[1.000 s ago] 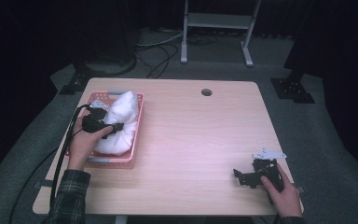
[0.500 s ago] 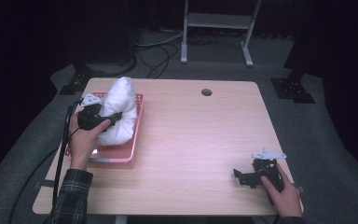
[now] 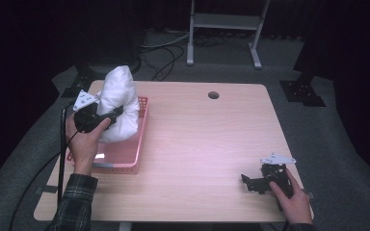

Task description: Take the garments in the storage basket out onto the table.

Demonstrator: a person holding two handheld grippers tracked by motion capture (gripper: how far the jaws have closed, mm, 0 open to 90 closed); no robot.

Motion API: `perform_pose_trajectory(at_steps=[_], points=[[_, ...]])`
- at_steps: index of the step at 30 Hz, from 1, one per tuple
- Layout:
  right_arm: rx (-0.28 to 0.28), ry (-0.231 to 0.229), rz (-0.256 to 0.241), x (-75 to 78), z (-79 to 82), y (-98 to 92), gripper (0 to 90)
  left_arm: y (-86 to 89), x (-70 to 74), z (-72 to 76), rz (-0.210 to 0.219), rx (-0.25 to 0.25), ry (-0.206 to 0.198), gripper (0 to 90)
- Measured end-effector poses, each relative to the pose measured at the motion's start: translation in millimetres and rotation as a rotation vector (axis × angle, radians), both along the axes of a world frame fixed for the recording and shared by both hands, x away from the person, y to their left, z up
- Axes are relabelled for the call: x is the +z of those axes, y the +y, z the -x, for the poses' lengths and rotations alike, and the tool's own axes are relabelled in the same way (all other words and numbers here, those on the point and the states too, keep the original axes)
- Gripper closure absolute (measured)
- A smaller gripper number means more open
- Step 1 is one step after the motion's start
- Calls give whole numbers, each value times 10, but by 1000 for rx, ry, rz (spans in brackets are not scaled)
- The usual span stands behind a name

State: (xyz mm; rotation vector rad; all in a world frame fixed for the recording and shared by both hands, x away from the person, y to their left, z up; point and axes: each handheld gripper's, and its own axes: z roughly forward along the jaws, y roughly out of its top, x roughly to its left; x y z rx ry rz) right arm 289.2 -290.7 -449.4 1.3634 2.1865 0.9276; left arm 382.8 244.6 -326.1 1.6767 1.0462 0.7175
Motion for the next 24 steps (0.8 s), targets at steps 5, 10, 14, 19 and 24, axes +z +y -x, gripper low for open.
perform_pose_trajectory(at_steps=[5, 10, 14, 19, 24], points=[[0, 0, 1, 0, 1, 0, 0, -58, 67, 36, 4, 5, 1, 455], [0, 0, 0, 0, 1, 0, 0, -163, 150, 76, 2, -3, -7, 456], [0, 0, 0, 0, 1, 0, 0, -250, 244, 112, 1, -15, -17, 456], [0, 0, 0, 0, 0, 0, 0, -355, 333, 155, 0, -26, -27, 456], [0, 0, 1, 0, 0, -1, 0, -508, 374, 182, -1, -40, -29, 456]])
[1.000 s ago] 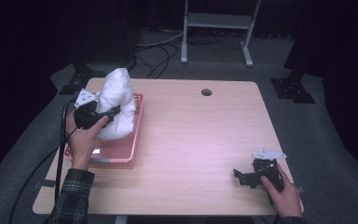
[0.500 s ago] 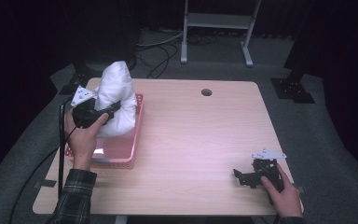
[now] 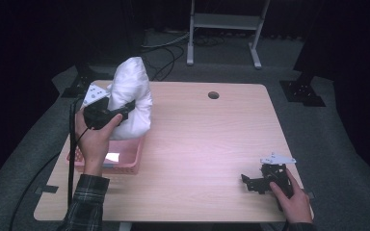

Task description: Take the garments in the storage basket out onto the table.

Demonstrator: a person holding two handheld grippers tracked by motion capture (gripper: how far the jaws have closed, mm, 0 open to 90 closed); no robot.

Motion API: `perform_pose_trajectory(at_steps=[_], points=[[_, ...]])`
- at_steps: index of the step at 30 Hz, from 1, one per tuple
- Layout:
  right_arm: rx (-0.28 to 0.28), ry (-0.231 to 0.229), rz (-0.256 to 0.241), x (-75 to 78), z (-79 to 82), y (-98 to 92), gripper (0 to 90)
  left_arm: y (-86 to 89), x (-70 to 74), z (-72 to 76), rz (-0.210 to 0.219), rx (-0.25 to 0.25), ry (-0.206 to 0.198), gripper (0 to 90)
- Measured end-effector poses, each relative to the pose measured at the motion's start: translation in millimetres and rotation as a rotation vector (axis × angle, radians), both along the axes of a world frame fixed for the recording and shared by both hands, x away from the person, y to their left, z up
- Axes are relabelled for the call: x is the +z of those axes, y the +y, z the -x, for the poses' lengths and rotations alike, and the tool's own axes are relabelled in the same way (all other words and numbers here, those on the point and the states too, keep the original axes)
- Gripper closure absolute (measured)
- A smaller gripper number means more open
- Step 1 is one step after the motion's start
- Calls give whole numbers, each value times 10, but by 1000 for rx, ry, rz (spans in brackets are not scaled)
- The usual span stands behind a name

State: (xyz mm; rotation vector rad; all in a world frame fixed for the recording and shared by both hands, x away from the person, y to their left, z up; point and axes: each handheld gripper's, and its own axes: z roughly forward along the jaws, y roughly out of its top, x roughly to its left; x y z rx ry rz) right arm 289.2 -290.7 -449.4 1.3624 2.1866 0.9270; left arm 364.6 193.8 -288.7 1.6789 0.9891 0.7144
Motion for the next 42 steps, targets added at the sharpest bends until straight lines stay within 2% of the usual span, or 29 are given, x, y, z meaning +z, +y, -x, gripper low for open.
perform_pose_trajectory(at_steps=[17, 26, 35, 38, 42], points=[[-1, 1, -1, 0, 0, 1, 0, -655, -26, 10, -4, -93, 8, 456], [0, 1, 0, 1, 0, 1, 0, -978, -69, 20, 26, -140, 15, 456], [-1, 0, 0, 0, 0, 1, 0, -1259, -92, 17, 38, -181, 20, 456], [-1, 1, 0, 1, 1, 0, 0, -1352, -126, 17, 46, -191, 23, 456], [-1, 1, 0, 1, 1, 1, 0, -1475, -202, 21, 32, -202, 31, 456]])
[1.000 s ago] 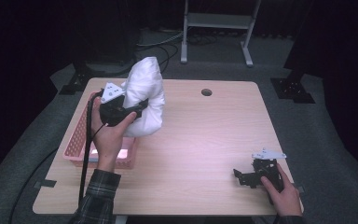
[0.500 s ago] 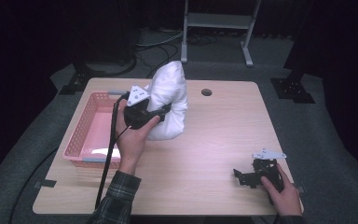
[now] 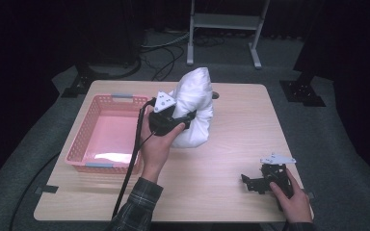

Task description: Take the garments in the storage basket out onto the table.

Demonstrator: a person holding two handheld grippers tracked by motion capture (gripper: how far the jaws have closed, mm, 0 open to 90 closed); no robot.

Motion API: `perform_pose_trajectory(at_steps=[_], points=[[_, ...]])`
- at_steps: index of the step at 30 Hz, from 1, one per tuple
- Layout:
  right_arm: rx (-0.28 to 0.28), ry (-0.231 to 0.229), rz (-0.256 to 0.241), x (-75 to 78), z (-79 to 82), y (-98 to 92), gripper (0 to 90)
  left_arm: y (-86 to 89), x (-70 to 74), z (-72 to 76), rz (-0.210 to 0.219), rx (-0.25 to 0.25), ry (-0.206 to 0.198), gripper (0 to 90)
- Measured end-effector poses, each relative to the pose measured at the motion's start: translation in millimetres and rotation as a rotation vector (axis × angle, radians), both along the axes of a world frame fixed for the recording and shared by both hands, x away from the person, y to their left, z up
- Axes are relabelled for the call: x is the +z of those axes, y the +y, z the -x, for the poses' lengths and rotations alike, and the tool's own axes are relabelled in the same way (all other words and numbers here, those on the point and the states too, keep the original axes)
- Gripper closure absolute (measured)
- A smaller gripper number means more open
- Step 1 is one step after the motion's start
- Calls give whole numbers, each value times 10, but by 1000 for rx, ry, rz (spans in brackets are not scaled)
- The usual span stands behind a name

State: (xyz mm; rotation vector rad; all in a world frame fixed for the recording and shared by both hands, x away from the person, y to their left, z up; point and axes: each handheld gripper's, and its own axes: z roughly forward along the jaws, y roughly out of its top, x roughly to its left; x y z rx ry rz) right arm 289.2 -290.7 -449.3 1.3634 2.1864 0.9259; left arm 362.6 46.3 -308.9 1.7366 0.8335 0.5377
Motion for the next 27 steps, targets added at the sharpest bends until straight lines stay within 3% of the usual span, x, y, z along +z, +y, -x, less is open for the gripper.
perform_pose_trajectory(at_steps=[19, 27], points=[[0, 1, -1, 0, 1, 1, 0, -354, -435, -10, -32, -21, 64, 456], [1, -2, 0, -1, -1, 0, 0, -483, -669, -24, -72, -25, 99, 456]])
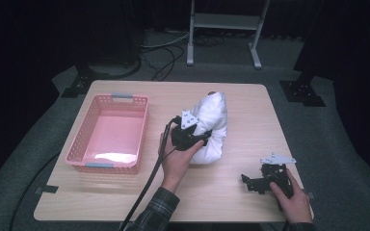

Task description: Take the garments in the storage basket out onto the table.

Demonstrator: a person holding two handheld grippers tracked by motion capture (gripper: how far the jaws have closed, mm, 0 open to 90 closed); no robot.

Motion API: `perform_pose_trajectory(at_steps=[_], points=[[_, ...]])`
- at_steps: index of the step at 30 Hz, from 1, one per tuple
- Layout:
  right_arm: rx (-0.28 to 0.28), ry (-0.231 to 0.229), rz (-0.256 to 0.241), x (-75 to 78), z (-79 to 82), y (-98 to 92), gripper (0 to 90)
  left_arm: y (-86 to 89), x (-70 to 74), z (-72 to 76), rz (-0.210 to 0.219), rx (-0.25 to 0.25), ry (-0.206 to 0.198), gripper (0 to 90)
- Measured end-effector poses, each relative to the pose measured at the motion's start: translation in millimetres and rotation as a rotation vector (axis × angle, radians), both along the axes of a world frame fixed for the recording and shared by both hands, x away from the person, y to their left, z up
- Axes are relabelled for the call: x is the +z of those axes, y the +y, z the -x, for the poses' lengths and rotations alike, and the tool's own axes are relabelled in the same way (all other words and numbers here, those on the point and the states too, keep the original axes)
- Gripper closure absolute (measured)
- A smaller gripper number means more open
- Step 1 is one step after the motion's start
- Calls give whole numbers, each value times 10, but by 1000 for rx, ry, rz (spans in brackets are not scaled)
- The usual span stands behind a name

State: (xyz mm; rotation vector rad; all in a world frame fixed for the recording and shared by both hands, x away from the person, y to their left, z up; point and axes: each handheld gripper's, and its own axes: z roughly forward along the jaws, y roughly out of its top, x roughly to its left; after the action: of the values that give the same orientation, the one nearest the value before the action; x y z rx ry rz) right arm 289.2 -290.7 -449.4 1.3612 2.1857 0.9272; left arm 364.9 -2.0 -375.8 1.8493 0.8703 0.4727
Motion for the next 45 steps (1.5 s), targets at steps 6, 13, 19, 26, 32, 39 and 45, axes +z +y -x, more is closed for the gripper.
perform_pose_trajectory(at_steps=[6, 13, 19, 26, 32, 39, 45], points=[[0, 1, 0, 0, 1, 0, 0, -68, -163, -33, -33, 1, 38, 456], [-1, 2, 0, 0, 1, 0, 0, -108, -286, -69, -69, 13, 65, 455], [-1, 3, -1, 1, 2, 1, 0, -164, -335, -92, -100, 19, 76, 454], [0, 2, 0, 1, 1, 0, 0, -224, -381, -131, -129, 37, 82, 444], [0, 1, 0, 0, 1, 0, 0, -256, -417, -153, -159, 49, 91, 418], [0, 1, 1, 0, 1, -1, 0, -254, -442, -180, -175, 64, 85, 340], [0, 1, 0, 0, 1, 0, 0, -261, -452, -190, -190, 66, 71, 259]])
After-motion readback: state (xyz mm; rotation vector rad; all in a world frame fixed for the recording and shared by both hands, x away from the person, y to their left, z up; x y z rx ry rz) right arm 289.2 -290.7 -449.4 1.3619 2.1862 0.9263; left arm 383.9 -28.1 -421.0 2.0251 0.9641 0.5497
